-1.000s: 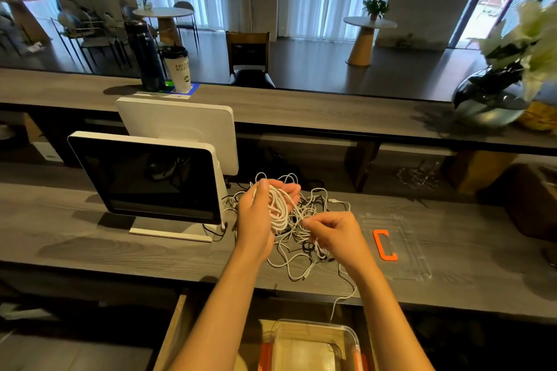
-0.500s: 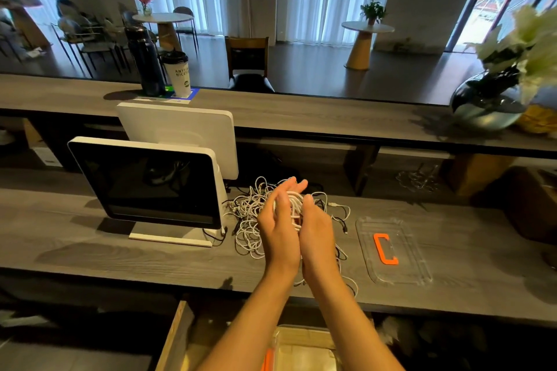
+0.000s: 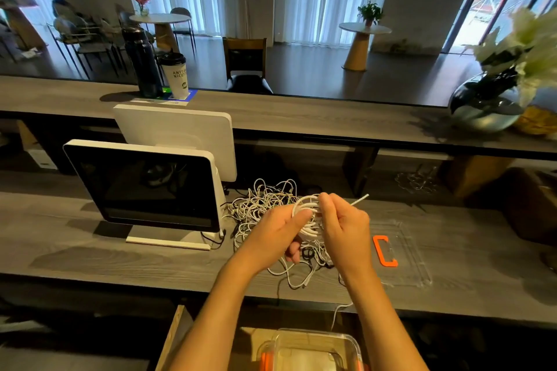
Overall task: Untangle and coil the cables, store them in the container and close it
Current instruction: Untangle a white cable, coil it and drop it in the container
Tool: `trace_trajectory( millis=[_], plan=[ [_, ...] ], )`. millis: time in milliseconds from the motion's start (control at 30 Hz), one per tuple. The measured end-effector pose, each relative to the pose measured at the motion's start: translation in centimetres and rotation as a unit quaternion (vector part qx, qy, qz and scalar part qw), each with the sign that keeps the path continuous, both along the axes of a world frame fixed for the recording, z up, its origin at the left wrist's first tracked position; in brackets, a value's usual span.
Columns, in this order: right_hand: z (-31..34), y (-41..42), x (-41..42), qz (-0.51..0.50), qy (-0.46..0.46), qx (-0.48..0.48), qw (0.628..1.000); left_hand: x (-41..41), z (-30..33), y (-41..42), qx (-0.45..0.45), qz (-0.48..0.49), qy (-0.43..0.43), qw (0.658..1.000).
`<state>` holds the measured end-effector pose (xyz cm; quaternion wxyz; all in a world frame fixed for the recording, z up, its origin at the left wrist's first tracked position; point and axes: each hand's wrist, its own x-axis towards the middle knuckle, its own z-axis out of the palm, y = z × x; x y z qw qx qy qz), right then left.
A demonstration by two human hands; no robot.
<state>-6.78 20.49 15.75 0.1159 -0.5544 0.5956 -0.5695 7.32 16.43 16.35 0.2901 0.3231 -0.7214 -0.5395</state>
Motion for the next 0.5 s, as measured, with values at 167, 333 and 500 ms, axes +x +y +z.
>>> trace_trajectory(
  millis=[167, 333, 500],
  plan=[
    [-0.1, 0.0, -0.6, 0.051, 0.008, 0.019, 0.999, 0.2, -0.2, -0.4, 0.077, -0.063, 0.007, 0.995],
    [0.8, 0.1, -3.4, 0.13, -0.001, 0.093, 0.987, 1.1, -0.6, -0.9, 0.054, -0.044, 0.026, 0.997],
    [0.5, -0.3, -5.4, 0.129, -0.056, 0.079, 0.987, 1.3, -0.6, -0.8, 0.059, -0.107, 0.016, 0.992]
  ],
)
